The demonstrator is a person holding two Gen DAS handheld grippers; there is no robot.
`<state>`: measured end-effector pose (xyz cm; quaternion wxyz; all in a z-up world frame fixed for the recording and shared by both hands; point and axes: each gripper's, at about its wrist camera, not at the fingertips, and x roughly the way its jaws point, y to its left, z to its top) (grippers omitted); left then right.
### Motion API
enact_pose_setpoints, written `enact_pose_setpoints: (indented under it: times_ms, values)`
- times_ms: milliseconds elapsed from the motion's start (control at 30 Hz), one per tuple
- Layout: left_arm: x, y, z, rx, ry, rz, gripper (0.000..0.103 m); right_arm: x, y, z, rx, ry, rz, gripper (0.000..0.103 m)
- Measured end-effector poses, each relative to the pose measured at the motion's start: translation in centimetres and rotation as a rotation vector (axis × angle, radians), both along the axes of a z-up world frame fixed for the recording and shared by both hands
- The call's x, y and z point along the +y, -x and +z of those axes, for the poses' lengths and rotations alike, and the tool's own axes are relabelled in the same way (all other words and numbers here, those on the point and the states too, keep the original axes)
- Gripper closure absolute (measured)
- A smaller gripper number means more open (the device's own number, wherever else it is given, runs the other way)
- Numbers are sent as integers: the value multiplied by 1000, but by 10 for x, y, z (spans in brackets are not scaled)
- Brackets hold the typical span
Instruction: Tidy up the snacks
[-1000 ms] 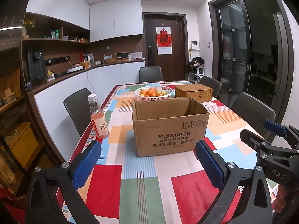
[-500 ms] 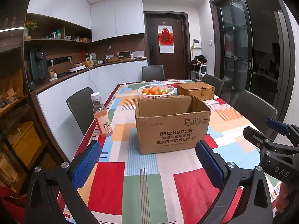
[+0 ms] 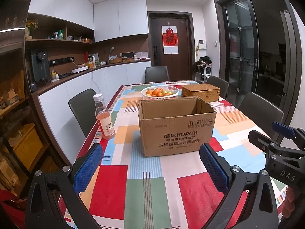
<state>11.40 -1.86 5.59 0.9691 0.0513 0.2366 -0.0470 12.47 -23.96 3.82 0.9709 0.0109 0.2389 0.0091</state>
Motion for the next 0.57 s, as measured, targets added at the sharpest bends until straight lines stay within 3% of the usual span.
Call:
enact_pose_setpoints:
  times_ms: [567]
  values:
    - [1,-6,-7,16,-1,16,0,1,-4,-6,24,0,0,23]
